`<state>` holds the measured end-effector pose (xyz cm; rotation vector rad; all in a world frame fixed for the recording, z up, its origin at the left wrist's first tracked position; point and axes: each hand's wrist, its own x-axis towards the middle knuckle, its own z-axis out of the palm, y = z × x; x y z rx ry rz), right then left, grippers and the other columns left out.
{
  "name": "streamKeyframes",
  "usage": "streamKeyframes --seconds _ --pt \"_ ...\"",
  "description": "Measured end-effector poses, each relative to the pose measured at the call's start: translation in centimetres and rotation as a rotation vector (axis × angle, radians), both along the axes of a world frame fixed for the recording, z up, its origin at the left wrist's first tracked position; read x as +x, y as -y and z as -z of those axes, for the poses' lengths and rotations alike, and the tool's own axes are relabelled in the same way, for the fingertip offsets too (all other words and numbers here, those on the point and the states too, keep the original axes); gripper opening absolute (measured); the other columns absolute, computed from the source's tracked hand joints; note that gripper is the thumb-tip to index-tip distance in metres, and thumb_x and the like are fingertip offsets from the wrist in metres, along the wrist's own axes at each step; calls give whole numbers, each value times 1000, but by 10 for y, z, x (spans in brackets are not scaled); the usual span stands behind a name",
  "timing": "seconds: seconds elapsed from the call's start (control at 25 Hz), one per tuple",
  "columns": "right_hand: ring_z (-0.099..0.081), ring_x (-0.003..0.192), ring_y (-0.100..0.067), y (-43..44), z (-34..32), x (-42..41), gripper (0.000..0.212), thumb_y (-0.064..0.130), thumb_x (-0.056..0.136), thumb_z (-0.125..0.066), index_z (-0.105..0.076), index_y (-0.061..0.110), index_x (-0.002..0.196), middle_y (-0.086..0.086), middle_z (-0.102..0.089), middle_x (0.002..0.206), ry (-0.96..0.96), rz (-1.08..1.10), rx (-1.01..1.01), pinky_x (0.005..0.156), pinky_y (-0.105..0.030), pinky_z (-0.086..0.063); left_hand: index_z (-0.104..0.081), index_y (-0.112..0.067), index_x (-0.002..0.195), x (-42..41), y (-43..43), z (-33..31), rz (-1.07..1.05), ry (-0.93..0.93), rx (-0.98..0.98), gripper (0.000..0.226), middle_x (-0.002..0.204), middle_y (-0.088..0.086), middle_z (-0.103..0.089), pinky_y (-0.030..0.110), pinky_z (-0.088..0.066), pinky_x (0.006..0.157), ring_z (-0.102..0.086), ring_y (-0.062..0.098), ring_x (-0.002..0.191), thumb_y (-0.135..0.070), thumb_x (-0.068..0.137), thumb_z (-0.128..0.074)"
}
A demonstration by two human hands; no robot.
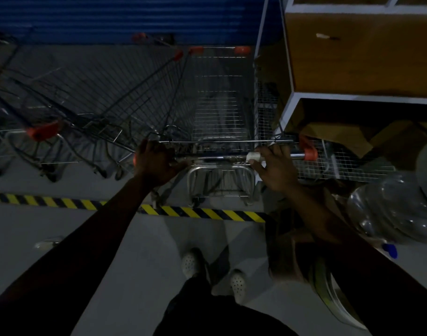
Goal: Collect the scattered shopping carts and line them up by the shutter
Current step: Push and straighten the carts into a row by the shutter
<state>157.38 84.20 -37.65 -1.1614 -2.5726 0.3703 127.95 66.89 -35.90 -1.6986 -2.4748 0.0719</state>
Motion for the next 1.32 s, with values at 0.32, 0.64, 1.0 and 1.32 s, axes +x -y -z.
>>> streamKeyframes --seconds 0.32,0.64,1.0,1.32 --pt "-47 111 -38 6 6 -4 60 57 89 -28 -59 20 124 -11 -56 115 109 34 -27 95 -44 -35 -72 -22 97 -2 6 -4 20 32 1 90 100 13 -70 52 -29 107 -53 36 113 -87 77 -12" --pt "-47 110 -42 28 4 -4 64 57 91 -23 -58 18 127 -14 -55 118 173 50 -42 96 -46 -33 -73 -20 89 -8 16 -5 74 0 15 82 91 10 -73 52 -28 109 -61 33 104 -85 80 -25" --pt "-49 113 -40 32 -4 -2 69 60 89 -21 -60 14 123 -12 -60 119 200 61 -128 98 -45 -29 -72 -20 78 -1 21 -7 56 6 12 86 82 7 -71 52 -28 109 -65 30 96 -87 80 -18" --pt "-33 131 -43 67 -79 -65 66 49 86 -57 -38 13 138 -20 -34 145 33 347 -238 103 -52 -36 -61 -13 113 -50 27 -48 126 338 282 70 110 13 -61 42 -40 90 -53 36 106 -72 86 -36"
